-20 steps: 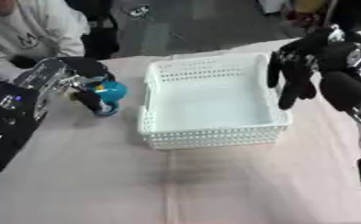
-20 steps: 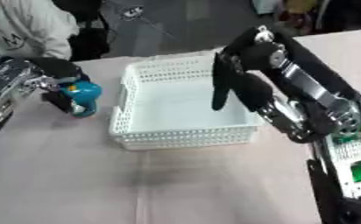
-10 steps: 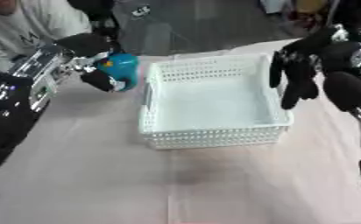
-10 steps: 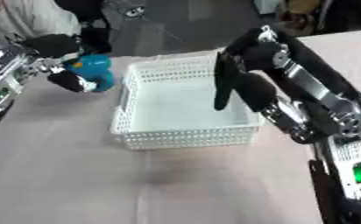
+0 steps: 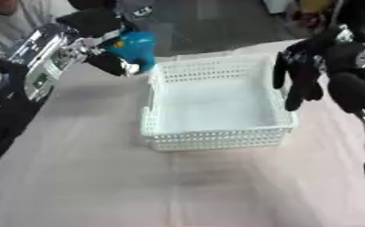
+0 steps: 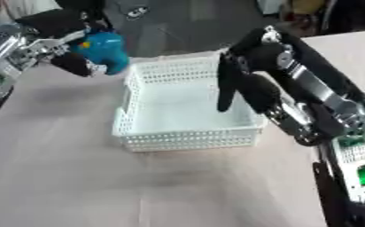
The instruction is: Pick up objects on the table and place them in the box.
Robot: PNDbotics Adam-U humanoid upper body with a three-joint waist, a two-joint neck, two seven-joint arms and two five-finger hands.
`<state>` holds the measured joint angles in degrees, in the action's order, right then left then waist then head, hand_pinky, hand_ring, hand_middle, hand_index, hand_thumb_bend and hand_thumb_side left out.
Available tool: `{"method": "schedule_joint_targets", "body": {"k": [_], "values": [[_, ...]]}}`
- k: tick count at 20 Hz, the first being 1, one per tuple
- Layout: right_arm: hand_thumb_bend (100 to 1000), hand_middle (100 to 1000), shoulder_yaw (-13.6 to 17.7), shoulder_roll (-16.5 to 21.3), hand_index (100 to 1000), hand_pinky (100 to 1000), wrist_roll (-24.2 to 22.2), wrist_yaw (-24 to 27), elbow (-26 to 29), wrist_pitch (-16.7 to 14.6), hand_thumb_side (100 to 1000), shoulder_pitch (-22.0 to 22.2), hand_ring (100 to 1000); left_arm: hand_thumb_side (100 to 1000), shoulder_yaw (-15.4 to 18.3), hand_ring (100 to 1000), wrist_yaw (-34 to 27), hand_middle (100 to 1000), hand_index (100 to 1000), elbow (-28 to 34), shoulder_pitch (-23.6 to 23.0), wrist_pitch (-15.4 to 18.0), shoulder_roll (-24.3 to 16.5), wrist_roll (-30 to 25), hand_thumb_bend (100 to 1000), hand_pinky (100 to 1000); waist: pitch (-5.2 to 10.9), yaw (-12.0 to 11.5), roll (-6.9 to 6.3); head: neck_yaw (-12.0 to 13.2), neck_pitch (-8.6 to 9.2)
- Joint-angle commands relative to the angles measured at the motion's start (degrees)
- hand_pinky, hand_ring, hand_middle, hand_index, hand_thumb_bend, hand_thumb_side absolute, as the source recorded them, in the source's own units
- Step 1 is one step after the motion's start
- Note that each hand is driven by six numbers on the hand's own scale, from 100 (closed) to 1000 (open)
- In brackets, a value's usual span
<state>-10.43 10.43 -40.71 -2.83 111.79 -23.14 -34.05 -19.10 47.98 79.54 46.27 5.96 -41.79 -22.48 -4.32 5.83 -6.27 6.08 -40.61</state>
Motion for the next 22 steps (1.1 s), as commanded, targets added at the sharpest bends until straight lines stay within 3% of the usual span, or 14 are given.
{"method": "schedule_joint_targets", "body": {"k": [1, 7, 13, 15, 16, 17, 18, 19, 22], "values": [[100, 196, 0.0, -0.2, 474, 409, -4.0, 0.2, 0.8, -4.0, 1000, -1.3, 201, 590, -0.3, 100, -2.8, 100, 330, 0.4, 1.7, 1.0, -0.4, -0.6, 100, 100, 0.95, 0.0, 0.10, 0.1, 0.26], [100, 197, -0.2, -0.5, 474, 409, -4.0, 0.3, 1.0, -3.9, 1000, -1.5, 201, 590, -1.1, 100, -5.2, 101, 331, -3.8, 2.9, 5.5, 3.2, 3.3, 100, 100, 0.76, 0.4, 0.13, 0.0, 0.81], [100, 198, -0.4, -1.2, 474, 408, -4.3, 0.6, 1.4, -3.8, 1000, -1.9, 202, 590, -0.6, 100, -2.5, 106, 336, -11.6, 4.3, 10.6, 7.4, 9.0, 100, 100, 0.41, 1.3, 0.09, 0.3, 1.53], [100, 198, -0.6, -1.5, 474, 408, -4.4, 0.8, 1.6, -3.7, 1000, -2.0, 203, 592, -0.2, 100, -1.1, 134, 358, -14.6, 4.7, 12.3, 8.9, 10.5, 100, 100, 0.30, 1.6, 0.06, 0.6, 1.75], [100, 198, -0.6, -1.7, 474, 408, -4.5, 0.8, 1.7, -3.7, 1000, -2.1, 203, 587, 0.0, 100, -0.4, 209, 397, -16.4, 5.0, 13.2, 9.8, 11.1, 100, 100, 0.25, 1.8, 0.05, 0.6, 1.87], [100, 198, -0.7, -1.8, 474, 408, -4.6, 0.9, 1.8, -3.6, 1000, -2.2, 203, 876, 0.0, 687, 0.4, 668, 729, -18.2, 5.2, 14.2, 10.6, 11.3, 100, 395, 0.22, 1.9, 0.04, 0.7, 1.95], [100, 198, -0.7, -1.9, 474, 408, -4.6, 0.9, 1.8, -3.6, 1000, -2.2, 203, 1000, -0.5, 966, 1.7, 891, 925, -20.1, 5.4, 15.8, 11.4, 9.9, 159, 996, 0.17, 2.1, 0.04, 0.8, 2.05], [100, 198, -0.8, -2.0, 474, 408, -4.7, 1.0, 1.9, -3.6, 1000, -2.2, 202, 1000, -0.5, 1000, 2.8, 1000, 1000, -21.7, 5.7, 17.6, 12.2, 8.1, 210, 1000, 0.14, 2.2, 0.05, 0.9, 2.11], [100, 197, -0.8, -2.2, 475, 408, -4.8, 1.1, 2.0, -3.4, 1000, -2.3, 202, 1000, 1.1, 1000, 2.3, 1000, 1000, -23.5, 6.5, 23.5, 13.8, 7.2, 284, 1000, 0.10, 2.3, -0.01, 1.0, 2.03]]}}
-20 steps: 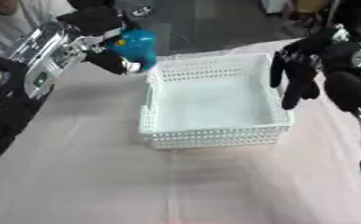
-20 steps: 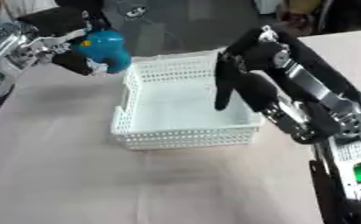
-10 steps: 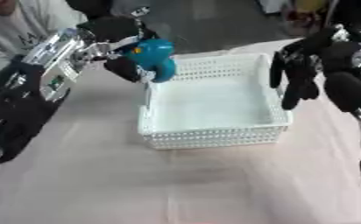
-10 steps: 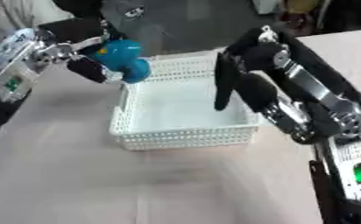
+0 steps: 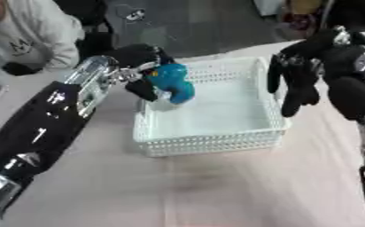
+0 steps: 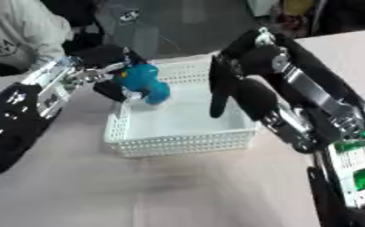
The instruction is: Pick up objects on the table and place them in the box.
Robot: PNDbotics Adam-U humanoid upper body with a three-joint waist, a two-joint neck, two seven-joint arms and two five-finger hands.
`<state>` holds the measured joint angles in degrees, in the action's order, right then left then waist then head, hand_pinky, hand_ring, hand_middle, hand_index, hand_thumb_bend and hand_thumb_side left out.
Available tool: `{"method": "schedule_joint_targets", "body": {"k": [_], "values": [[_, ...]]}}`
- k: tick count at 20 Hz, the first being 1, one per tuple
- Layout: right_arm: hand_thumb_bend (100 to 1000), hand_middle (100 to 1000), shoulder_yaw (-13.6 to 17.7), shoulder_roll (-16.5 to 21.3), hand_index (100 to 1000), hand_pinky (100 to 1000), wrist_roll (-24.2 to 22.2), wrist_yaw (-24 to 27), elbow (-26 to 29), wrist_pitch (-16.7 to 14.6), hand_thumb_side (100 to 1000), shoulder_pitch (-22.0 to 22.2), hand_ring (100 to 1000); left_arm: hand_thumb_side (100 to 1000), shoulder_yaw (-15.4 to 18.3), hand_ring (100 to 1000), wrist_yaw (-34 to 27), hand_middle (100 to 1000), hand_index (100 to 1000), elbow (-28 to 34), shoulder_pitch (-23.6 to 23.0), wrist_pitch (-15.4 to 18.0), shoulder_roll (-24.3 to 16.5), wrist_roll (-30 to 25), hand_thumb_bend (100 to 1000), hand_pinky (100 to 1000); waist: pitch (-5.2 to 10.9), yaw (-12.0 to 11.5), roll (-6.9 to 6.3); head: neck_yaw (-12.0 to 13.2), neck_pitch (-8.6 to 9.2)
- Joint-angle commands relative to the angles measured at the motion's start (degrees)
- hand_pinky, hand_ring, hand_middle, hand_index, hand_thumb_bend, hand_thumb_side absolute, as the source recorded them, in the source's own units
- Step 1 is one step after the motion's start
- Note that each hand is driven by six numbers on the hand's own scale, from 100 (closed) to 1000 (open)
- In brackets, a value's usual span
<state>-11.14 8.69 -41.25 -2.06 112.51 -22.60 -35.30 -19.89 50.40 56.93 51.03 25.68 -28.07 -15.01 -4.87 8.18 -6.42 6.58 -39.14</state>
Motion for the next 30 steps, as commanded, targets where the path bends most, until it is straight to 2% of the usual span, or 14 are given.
{"method": "schedule_joint_targets", "body": {"k": [1, 5, 6, 7, 11, 13, 15, 16, 17, 23, 24, 25, 26, 30], "values": [[100, 197, -0.1, -0.4, 475, 409, -4.3, 0.3, 1.2, -3.9, 1000, -1.0, 202, 1000, 2.5, 1000, -1.4, 1000, 1000, -1.2, 1.7, 4.8, 0.4, 1.0, 288, 1000, 0.67, 0.0, 0.11, 0.5, 0.45], [100, 197, -0.2, -0.4, 475, 409, -4.6, 0.4, 1.1, -3.8, 1000, -1.0, 201, 1000, 3.7, 1000, -4.9, 1000, 1000, -0.8, 1.5, 5.5, -0.1, 6.3, 298, 1000, 0.73, -0.1, 0.10, 0.3, 0.40], [100, 196, -0.2, -0.3, 475, 410, -4.6, 0.4, 1.0, -3.8, 1000, -0.9, 201, 1000, 3.9, 1000, -5.5, 1000, 1000, 0.0, 1.6, 5.5, -0.4, 7.4, 235, 1000, 0.78, -0.2, 0.10, 0.2, 0.45], [100, 197, -0.1, -0.2, 475, 410, -4.7, 0.4, 1.0, -3.8, 1000, -0.9, 201, 1000, 4.1, 1000, -6.3, 1000, 1000, 1.0, 1.5, 5.4, -0.9, 8.8, 302, 1000, 0.82, -0.3, 0.10, 0.1, 0.51], [100, 196, 0.0, 0.0, 475, 410, -4.7, 0.2, 0.8, -3.8, 1000, -0.8, 201, 1000, 5.3, 992, -11.6, 1000, 1000, 8.1, -0.6, 3.6, -4.1, 15.2, 292, 989, 0.94, -0.8, 0.01, -0.3, 0.50], [100, 196, 0.2, 0.3, 475, 410, -4.6, 0.1, 0.8, -3.9, 1000, -0.7, 201, 1000, 6.0, 930, -16.2, 976, 974, 14.3, -3.3, 2.1, -6.7, 18.2, 273, 885, 0.91, -1.2, -0.02, -0.7, 0.39], [100, 196, 0.3, 0.6, 475, 410, -4.4, 0.0, 0.7, -3.9, 1000, -0.7, 201, 1000, 6.5, 896, -21.4, 959, 968, 21.5, -7.1, 0.0, -8.9, 20.2, 273, 841, 0.82, -1.6, 0.04, -0.8, 0.31], [100, 196, 0.4, 0.7, 475, 410, -4.4, -0.1, 0.6, -3.9, 1000, -0.7, 201, 1000, 6.9, 835, -23.8, 922, 940, 25.3, -9.1, -0.8, -9.4, 21.0, 265, 731, 0.76, -1.9, 0.15, -0.4, 0.38], [100, 196, 0.5, 1.0, 475, 410, -4.2, -0.2, 0.6, -4.0, 1000, -0.7, 201, 1000, 7.4, 810, -26.4, 906, 930, 29.4, -11.4, -1.4, -9.5, 22.2, 267, 694, 0.72, -2.1, 0.25, 0.1, 0.48], [100, 194, 1.2, 2.2, 477, 412, -3.3, -0.6, -0.3, -4.6, 1000, -0.6, 198, 977, 8.8, 747, -33.5, 840, 865, 50.3, -23.0, -0.5, -4.7, 26.4, 279, 634, 0.39, -3.9, 1.65, 3.2, 3.32], [100, 187, 1.3, 2.2, 467, 404, -2.9, -0.4, -0.5, -4.7, 1000, -0.6, 192, 926, 8.6, 734, -34.5, 825, 849, 52.1, -24.0, 0.2, -3.4, 26.5, 248, 617, 0.31, -4.1, 1.90, 3.3, 3.99], [100, 189, 1.4, 2.3, 468, 406, -2.2, 0.1, -0.6, -4.9, 1000, -0.7, 195, 949, 8.3, 737, -35.8, 828, 852, 53.7, -24.8, 1.0, -2.0, 26.4, 265, 619, 0.21, -4.4, 2.16, 3.2, 4.65], [100, 177, 1.4, 2.3, 446, 393, -1.6, 0.5, -0.7, -5.1, 1000, -0.8, 184, 864, 8.4, 708, -36.6, 795, 822, 55.0, -25.2, 1.9, -0.9, 26.3, 225, 611, 0.08, -4.6, 2.41, 3.1, 5.28], [100, 181, 1.9, 2.3, 457, 396, 1.4, 1.7, -0.9, -5.5, 1000, -1.2, 185, 851, 8.8, 695, -39.9, 777, 803, 57.4, -25.8, 7.3, 3.1, 28.9, 273, 625, -0.66, -4.9, 3.43, 2.0, 7.27]]}}
